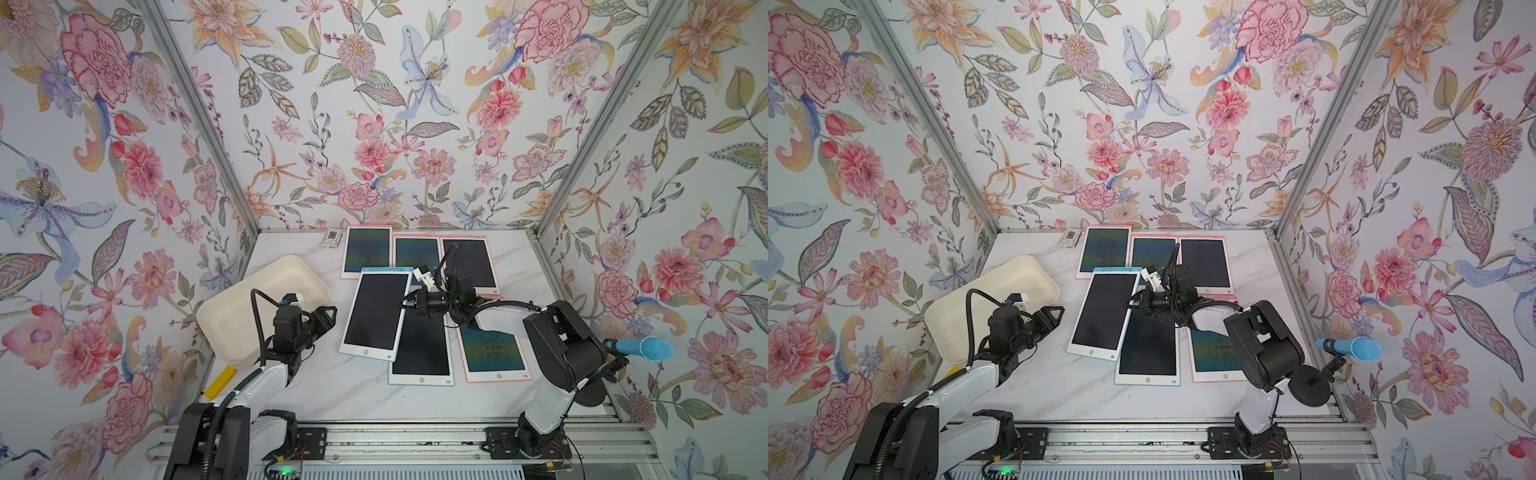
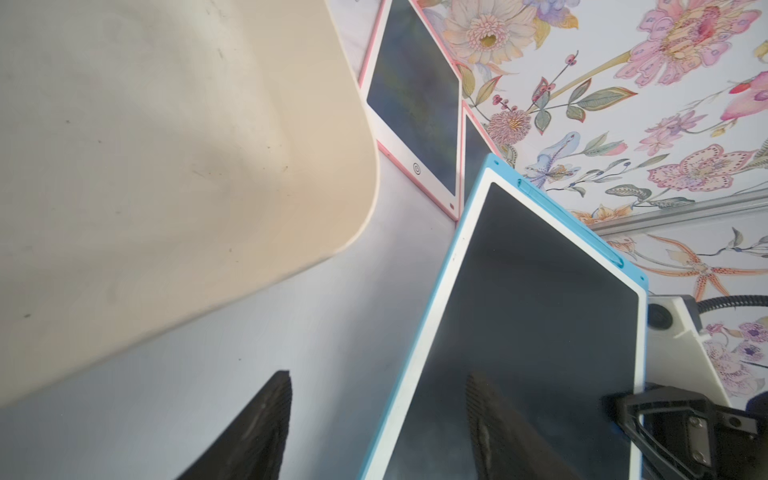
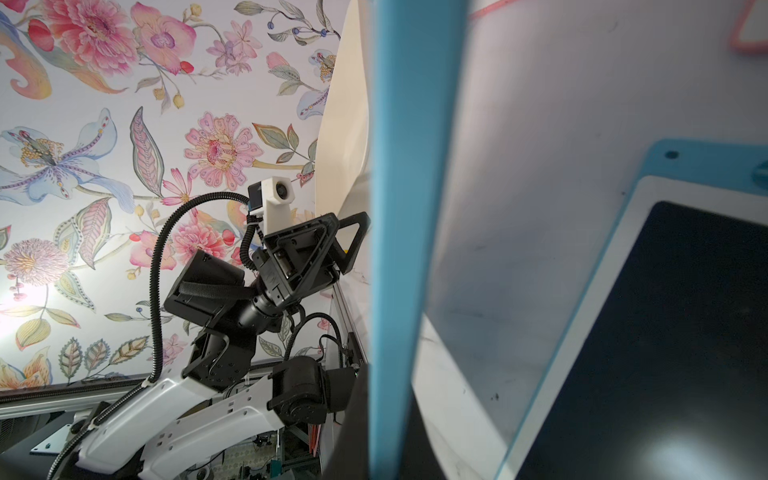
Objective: Take out the writing tablet from the storage box
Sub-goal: Adjust the storage box at the center of the board.
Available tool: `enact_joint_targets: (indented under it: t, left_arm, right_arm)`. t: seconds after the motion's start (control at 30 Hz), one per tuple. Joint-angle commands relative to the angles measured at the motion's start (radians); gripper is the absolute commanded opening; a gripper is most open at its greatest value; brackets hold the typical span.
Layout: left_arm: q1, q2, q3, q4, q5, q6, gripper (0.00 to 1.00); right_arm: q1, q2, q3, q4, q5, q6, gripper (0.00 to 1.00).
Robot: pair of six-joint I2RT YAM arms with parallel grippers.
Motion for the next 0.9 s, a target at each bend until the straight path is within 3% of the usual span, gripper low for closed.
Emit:
enact_joint_targets:
  t: [0.0,0.23,0.57,0.67,0.87]
  left_arm:
    - [0.047,0.084,0.038,0.077,0.024,0.057,0.67]
    - [0.133,0.252,0.076,0.215,0.083,0.042,0.65]
    - [0.174,0.477,0.196,0.28,0.108,0.051,0.63]
    - [0.173,0.547,0.245,0.29,0.173,0.044,0.62]
    - [0.148,0.527,0.226,0.287,0.21,0.048,0.6]
  right_arm:
    - [0.041,0.004,0.025,-0.004,-0.029,-0.023,0.0]
    - [0.087,0.079,0.083,-0.011,-0.012,-0.005,0.0]
    - [0.106,0.246,0.237,-0.089,0.01,0.008,0.0]
    - [0.134,0.292,0.284,-0.124,0.01,0.002,0.0]
    - [0.14,0.361,0.371,-0.284,0.011,-0.073,0.0]
